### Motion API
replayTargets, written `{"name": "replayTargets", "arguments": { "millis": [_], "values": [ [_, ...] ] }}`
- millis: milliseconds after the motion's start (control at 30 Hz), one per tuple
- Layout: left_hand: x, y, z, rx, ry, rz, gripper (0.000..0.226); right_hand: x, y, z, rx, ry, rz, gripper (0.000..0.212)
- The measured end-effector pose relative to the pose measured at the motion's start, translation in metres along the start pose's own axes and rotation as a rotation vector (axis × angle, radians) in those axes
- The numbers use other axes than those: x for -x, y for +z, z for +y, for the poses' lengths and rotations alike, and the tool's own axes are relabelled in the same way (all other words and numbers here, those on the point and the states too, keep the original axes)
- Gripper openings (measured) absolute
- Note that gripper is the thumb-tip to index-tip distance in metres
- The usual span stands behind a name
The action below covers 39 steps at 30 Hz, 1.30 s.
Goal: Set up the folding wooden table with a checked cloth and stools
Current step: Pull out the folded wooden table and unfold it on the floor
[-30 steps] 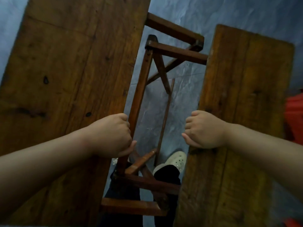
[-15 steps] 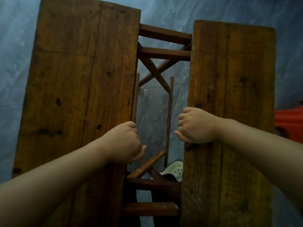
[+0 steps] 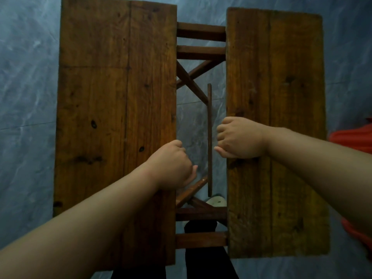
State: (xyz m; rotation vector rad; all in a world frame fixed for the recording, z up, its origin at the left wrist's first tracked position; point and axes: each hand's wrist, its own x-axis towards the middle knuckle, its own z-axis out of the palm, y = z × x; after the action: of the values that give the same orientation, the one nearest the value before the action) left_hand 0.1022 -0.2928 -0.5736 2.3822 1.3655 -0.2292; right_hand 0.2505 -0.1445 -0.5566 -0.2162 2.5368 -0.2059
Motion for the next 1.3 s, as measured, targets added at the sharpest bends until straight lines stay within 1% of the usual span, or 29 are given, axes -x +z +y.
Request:
{"name": "replayTargets", "arguments": {
  "millis": [167,267,367,467,600,767,833,933,1067,1300],
  "values": [
    [-0.004,0.001,-0.014,0.008,-0.104,0.008,0.053,-0.013,-0.006,0.017,0.110,0.023,0.064,0.053],
    [0.000,0.000,-0.027,-0.008,-0.160,0.044,0.054,-0.027,-0.015,0.027,0.159,0.040,0.129,0.056],
    [0.008,0.000,-0.038,-0.005,-0.198,0.061,0.056,-0.041,-0.026,0.032,0.168,0.049,0.151,0.053],
    [0.013,-0.002,-0.046,0.015,-0.185,0.030,0.056,-0.048,-0.038,0.029,0.174,0.057,0.096,0.047],
    [0.016,-0.006,-0.051,0.079,-0.129,-0.032,0.053,-0.050,-0.047,0.020,0.118,0.083,-0.002,0.044],
    [0.024,-0.007,-0.062,0.081,-0.092,-0.044,0.053,-0.056,-0.043,0.022,0.112,0.085,0.045,0.048],
    [0.025,-0.008,-0.059,0.080,-0.109,-0.048,0.053,-0.055,-0.041,0.020,0.097,0.085,0.045,0.048],
    [0.025,-0.007,-0.048,0.066,-0.151,-0.002,0.053,-0.052,-0.040,0.017,0.093,0.074,0.065,0.048],
    [0.023,-0.008,-0.048,0.038,-0.179,-0.032,0.055,-0.053,-0.040,0.018,0.080,0.070,0.048,0.047],
    [0.024,0.003,-0.039,0.049,-0.149,-0.035,0.056,-0.059,-0.032,0.006,0.109,0.023,0.065,0.049]
  ]
}}
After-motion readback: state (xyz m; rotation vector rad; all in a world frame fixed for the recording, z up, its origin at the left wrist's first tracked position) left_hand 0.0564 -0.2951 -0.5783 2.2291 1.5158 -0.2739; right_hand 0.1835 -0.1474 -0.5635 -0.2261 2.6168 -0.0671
